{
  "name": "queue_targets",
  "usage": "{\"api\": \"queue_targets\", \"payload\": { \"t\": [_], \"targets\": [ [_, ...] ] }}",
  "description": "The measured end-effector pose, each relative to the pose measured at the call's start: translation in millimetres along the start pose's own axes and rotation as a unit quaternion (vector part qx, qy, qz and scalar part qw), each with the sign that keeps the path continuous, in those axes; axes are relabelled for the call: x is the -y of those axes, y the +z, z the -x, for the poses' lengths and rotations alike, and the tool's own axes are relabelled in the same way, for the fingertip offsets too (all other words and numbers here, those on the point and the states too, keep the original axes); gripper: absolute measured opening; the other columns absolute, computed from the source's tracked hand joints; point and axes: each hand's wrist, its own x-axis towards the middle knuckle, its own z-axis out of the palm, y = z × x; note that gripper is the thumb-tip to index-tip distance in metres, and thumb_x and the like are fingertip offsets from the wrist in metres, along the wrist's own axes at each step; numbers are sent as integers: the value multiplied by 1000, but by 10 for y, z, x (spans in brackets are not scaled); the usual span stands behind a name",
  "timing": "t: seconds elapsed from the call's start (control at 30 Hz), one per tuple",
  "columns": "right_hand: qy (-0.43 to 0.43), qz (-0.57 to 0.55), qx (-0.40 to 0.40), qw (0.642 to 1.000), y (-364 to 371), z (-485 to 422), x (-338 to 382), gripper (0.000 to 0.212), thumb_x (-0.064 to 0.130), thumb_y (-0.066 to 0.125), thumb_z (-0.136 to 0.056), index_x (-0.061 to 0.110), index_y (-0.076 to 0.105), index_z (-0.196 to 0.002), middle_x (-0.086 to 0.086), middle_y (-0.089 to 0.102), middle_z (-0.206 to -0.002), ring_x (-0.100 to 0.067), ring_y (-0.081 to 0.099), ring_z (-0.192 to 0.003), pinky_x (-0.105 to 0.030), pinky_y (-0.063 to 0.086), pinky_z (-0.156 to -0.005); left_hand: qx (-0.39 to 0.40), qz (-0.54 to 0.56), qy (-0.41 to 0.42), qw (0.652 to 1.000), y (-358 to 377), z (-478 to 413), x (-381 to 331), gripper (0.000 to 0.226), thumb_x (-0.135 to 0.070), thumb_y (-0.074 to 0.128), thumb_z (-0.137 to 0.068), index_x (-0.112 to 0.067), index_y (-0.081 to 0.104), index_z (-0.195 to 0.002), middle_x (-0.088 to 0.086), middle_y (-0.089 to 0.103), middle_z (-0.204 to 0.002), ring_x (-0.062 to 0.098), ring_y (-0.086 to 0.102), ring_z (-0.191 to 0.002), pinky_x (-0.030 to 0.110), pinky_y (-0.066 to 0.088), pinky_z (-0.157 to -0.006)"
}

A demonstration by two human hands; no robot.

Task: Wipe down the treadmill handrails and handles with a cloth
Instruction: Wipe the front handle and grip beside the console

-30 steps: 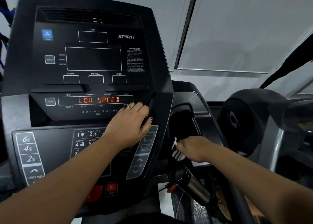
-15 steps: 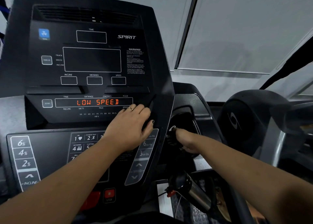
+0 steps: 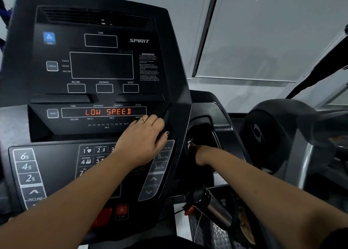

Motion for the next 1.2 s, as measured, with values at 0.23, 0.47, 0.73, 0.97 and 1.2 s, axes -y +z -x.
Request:
{"api": "queue_targets", "payload": {
  "t": [0.23,0.47,0.73,0.97,1.2],
  "targets": [
    [45,214,-12,976,-41,21,2,53,18,47,-98,14,35,-149,-8,40,-151,-30,42,-136,-41,40,-106,3,10,7,1000,-25,3,21,32,-48,28,-95,-23,48,-96,-9,50,-95,14,49,-89,33,46,-80],
    [60,202,-12,978,-105,27,34,49,14,49,-96,7,44,-144,-14,48,-145,-32,48,-130,-40,42,-104,2,14,10,1000,-34,20,32,28,-47,31,-97,-24,48,-98,-10,48,-96,13,48,-89,30,42,-79],
    [39,24,-63,997,-114,-158,7,46,12,43,-100,2,37,-145,-17,38,-150,-31,38,-138,-32,30,-111,-1,7,7,1000,-19,-10,7,27,-46,34,-96,-22,47,-98,-8,48,-94,16,50,-90,34,46,-80],
    [0,-223,-99,970,117,-251,-60,40,14,57,-95,5,53,-134,-17,60,-126,-32,59,-116,-35,47,-100,16,14,4,1000,-38,-29,-2,29,-47,31,-95,-23,47,-99,-12,36,-93,17,49,-96,35,43,-85],
    [-4,-241,-61,969,107,-53,-124,43,0,37,-95,-12,44,-135,-23,57,-124,-38,48,-128,-33,38,-107,18,19,0,1000,-42,-15,-1,26,-47,32,-96,-24,46,-97,-13,36,-92,14,47,-93,34,43,-85]
  ]
}}
